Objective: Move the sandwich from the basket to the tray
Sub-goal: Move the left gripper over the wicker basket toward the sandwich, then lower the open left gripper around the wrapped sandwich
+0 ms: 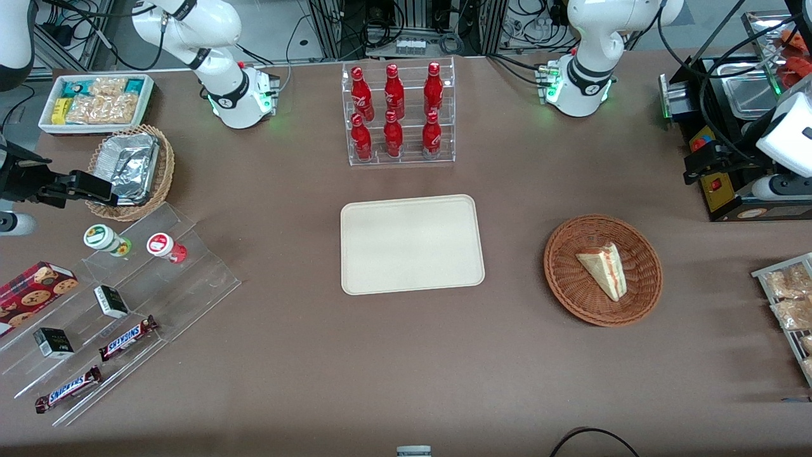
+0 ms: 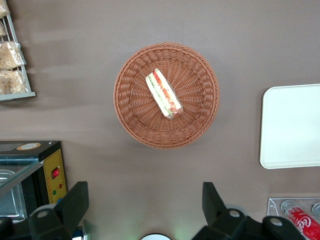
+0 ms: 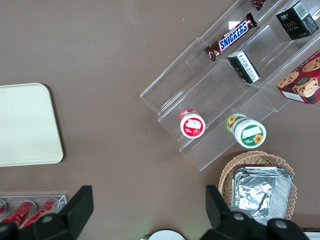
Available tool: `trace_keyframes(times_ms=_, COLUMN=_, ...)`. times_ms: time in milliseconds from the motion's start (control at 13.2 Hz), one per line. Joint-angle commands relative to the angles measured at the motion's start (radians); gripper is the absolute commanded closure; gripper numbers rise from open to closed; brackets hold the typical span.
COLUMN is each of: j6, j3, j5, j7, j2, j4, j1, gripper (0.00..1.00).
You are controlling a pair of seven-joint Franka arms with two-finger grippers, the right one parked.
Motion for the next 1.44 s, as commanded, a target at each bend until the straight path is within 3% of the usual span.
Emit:
trace_keyframes(times_ms=0, j6=0.021, j3=0.002, j5=0.003, j7=-0.015, j2=-0.031, j4=-0.039, j1=-0.007, gripper=0.0)
trace_keyframes(times_ms=303, j6=0.083, j3=0.003, j5=0.008, j7=-0.027, j2=-0.01, j4=-0.077, j1=-0.007, gripper=0.0)
trace_keyframes(times_ms=605, j6=0.279, j3=0.005, j5=0.029, j7=-0.058, j2=-0.013, j4=-0.26, j1=-0.007, gripper=0.0)
trace_keyframes(times_ms=1134, j6=0.632, j3=0.0, j5=0.025, j7=-0.358, j2=0.001, j4=-0.517, j1=-0.012, gripper=0.0)
trace_keyframes(times_ms=1361, j6=0.71, j3=-0.021, j5=0.016, j7=-0.466, j2=0.045, j4=-0.548, j1=-0.013, gripper=0.0)
